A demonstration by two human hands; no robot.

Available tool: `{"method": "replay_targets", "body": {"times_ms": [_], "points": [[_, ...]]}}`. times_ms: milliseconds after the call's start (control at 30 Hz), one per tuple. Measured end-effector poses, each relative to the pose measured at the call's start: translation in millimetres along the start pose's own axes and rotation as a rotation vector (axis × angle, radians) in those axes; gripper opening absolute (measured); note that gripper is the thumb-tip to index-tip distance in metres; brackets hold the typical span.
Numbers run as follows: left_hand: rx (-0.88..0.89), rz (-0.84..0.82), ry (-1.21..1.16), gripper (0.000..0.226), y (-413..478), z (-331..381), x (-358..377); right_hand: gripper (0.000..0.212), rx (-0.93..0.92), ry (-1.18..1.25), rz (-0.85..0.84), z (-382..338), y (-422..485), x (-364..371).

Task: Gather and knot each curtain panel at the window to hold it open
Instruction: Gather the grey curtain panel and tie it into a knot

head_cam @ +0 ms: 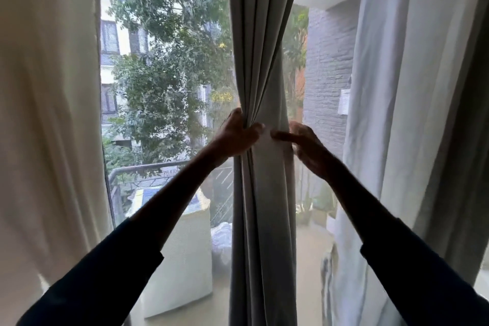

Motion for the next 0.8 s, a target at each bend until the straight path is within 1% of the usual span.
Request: {"method": "replay_targets", "body": {"times_ms": [33, 67, 100, 167, 233, 333, 400, 467, 533, 600, 633, 667, 733, 767, 800], "points": [[0.006, -0.043, -0.066, 0.034, -5.2, 6.2, -2.7, 0.027, 0.028, 0.078, -0.064, 0.6, 1.1, 1.1], [0.019, -0.094, -0.117, 0.019, -10.7, 13.5, -5.2, 0.032, 0.06, 0.118, -0.105, 2.7, 1.9, 1.5], [0.027, -0.138, -0.16, 0.017, -13.4, 17.9, -7.3, 0.038, 0.078, 0.14, -0.133, 5.7, 2.7, 1.8], [0.031, -0.204, -0.215, 0.024, -14.9, 17.4, -10.6, 0.05, 0.092, 0.196, -0.16, 10.6, 3.8, 4.7], [-0.014, -0.217, -0.255, 0.023, -13.6, 10.1, -14.5, 0.06, 0.084, 0.243, -0.168, 14.8, 5.2, 7.5], [-0.046, -0.217, -0.274, 0.017, -13.4, 4.8, -16.3, 0.057, 0.068, 0.28, -0.162, 21.0, 5.8, 8.6], [-0.051, -0.183, -0.251, 0.022, -14.1, 2.2, -17.0, 0.053, 0.075, 0.268, -0.141, 26.2, 5.2, 5.8], [-0.043, -0.146, -0.205, 0.027, -16.0, -2.9, -16.7, 0.042, 0.099, 0.224, -0.111, 32.9, 1.1, 2.2], [-0.025, -0.128, -0.155, 0.021, -22.0, -9.8, -15.5, 0.031, 0.13, 0.187, -0.078, 42.5, -7.7, 2.3], [-0.041, -0.133, -0.108, 0.016, -31.7, -23.9, -10.6, 0.033, 0.162, 0.162, -0.03, 56.7, -21.2, 5.4], [-0.065, -0.126, -0.091, 0.019, -37.6, -35.7, -6.9, 0.035, 0.184, 0.137, 0.006, 66.0, -30.1, 7.6], [-0.088, -0.112, -0.059, 0.029, -40.5, -52.4, -2.7, 0.037, 0.205, 0.106, 0.042, 76.7, -39.2, 9.3], [-0.146, -0.093, 0.065, 0.059, -44.2, -99.9, 6.5, 0.037, 0.245, 0.049, 0.088, 99.5, -60.6, 15.8], [-0.164, -0.053, 0.156, 0.072, -43.7, -128.5, 11.2, 0.037, 0.26, 0.02, 0.103, 109.8, -71.8, 19.7], [-0.177, -0.027, 0.251, 0.079, -52.1, -140.7, 17.1, 0.037, 0.282, -0.005, 0.118, 121.8, -84.2, 24.3]]}}
Point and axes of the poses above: each hand's wrist, its own y-axis towards the middle knuckle, its own x-axis out of the palm, z = x × y, the point moved 4 cm from there along y, towards the middle knuckle, and after that the axes turned 8 degrees about -y, right-handed, at the moved point
